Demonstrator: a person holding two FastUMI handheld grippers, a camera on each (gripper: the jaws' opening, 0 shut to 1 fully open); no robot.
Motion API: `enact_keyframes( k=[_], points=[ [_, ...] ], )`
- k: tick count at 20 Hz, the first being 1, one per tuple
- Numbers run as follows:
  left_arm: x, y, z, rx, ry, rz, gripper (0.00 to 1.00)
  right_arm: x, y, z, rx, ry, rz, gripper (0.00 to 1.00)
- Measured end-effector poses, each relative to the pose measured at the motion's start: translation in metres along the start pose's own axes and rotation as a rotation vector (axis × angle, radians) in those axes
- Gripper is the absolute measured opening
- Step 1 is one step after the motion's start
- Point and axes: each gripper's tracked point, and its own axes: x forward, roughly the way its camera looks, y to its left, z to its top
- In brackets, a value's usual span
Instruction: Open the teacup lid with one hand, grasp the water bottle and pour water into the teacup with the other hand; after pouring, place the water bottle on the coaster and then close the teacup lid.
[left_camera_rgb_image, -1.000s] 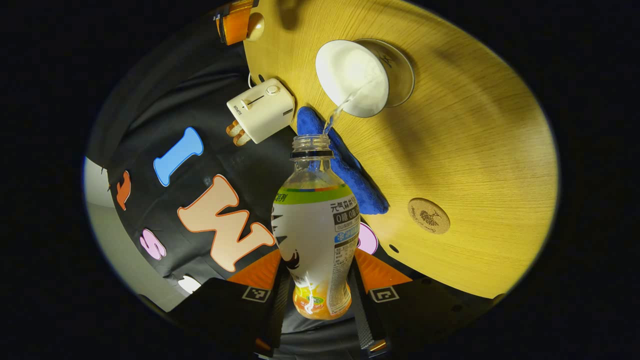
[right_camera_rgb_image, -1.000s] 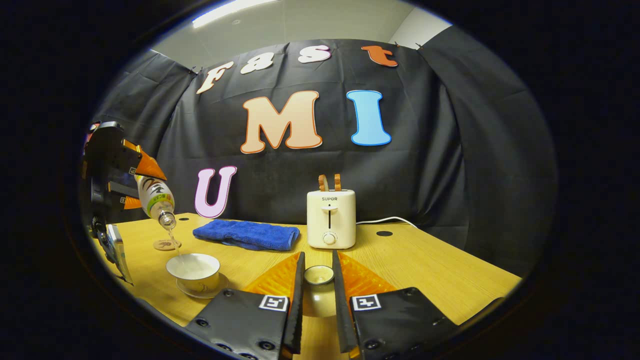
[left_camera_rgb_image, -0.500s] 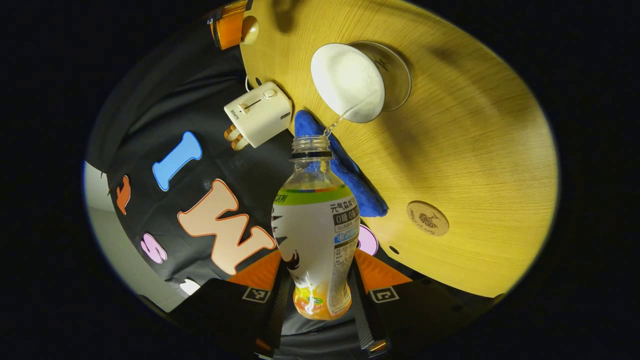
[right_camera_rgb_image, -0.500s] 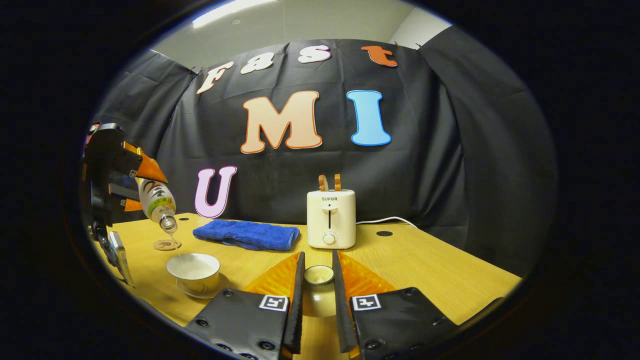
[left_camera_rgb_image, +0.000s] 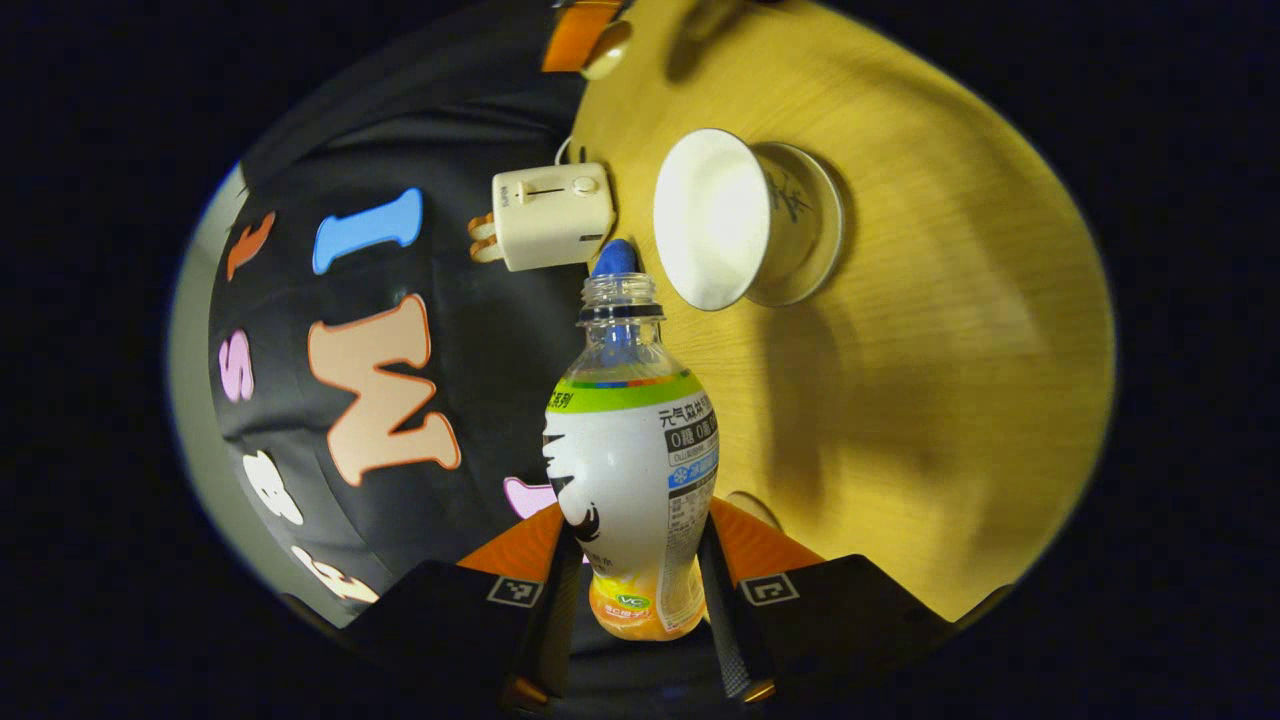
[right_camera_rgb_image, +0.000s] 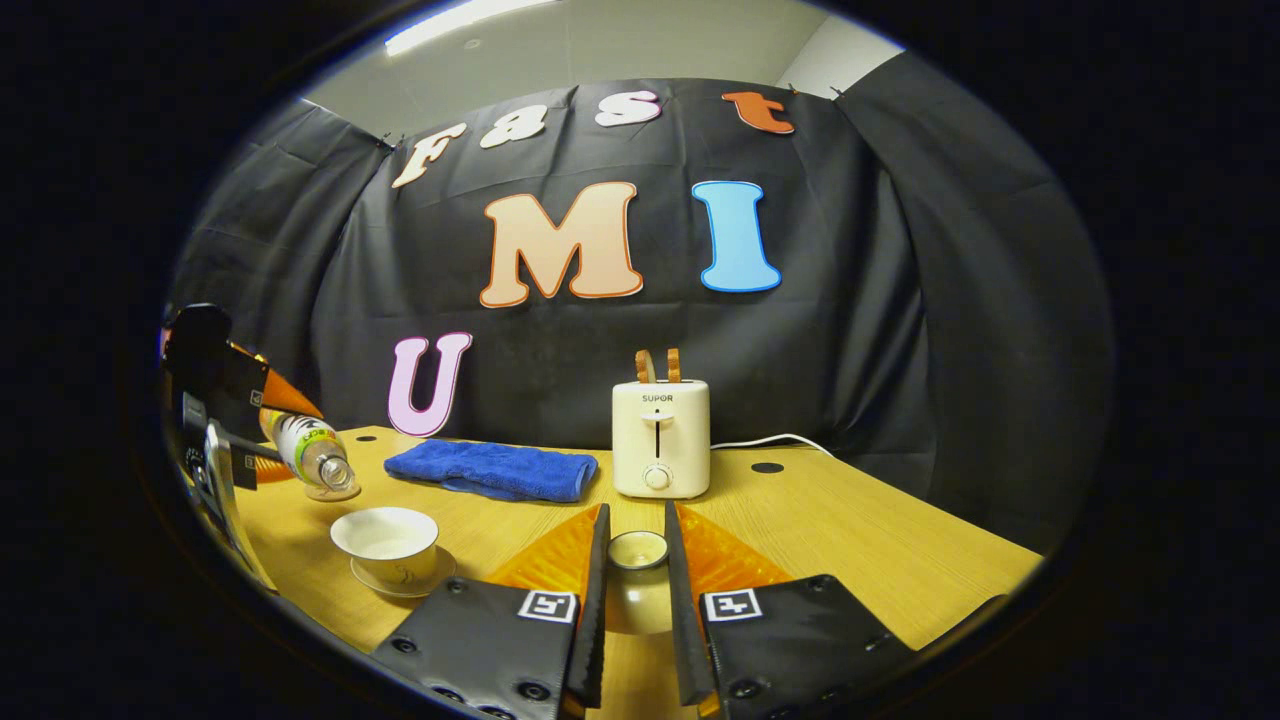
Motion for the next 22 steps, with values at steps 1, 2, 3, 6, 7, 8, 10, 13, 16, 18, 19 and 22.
enact_keyframes(
  k=[1,2,3,6,7,8,10,13,16,18,19,22],
  points=[
    [0.001,-0.002,0.003,-0.097,-0.031,0.008,0.58,0.0,0.0,0.0,0.0,0.0,0.0,0.32],
    [0.001,-0.005,0.006,-0.204,-0.074,0.01,0.59,-0.001,0.0,0.0,-0.001,-0.001,0.0,0.32],
    [0.003,-0.008,0.006,-0.318,-0.095,0.013,0.56,-0.001,-0.001,0.0,-0.001,-0.001,0.0,0.32],
    [0.002,0.001,-0.008,-0.559,-0.13,0.076,0.53,0.0,0.0,0.0,-0.001,0.0,-0.001,0.32],
    [0.0,0.009,-0.015,-0.631,-0.138,0.104,0.58,0.0,-0.001,-0.001,-0.001,0.0,-0.002,0.32],
    [0.001,0.015,-0.021,-0.705,-0.151,0.124,0.55,0.0,-0.001,0.0,-0.001,0.0,-0.002,0.32],
    [-0.004,0.035,-0.035,-0.872,-0.18,0.173,0.55,0.0,-0.001,0.0,-0.001,0.0,-0.002,0.32],
    [-0.014,0.067,-0.054,-1.153,-0.255,0.249,0.55,0.0,-0.001,0.0,-0.001,0.0,-0.002,0.32],
    [-0.014,0.088,-0.064,-1.365,-0.337,0.279,0.55,0.0,-0.001,0.0,-0.001,0.001,-0.002,0.32],
    [-0.01,0.088,-0.071,-1.437,-0.354,0.295,0.55,0.0,-0.001,-0.001,-0.002,0.001,-0.002,0.32],
    [-0.007,0.085,-0.072,-1.462,-0.358,0.298,0.55,0.0,-0.001,-0.001,-0.002,0.001,-0.002,0.32],
    [0.004,0.075,-0.078,-1.533,-0.363,0.288,0.55,0.0,-0.001,0.0,-0.002,0.001,-0.003,0.32]
  ],
)
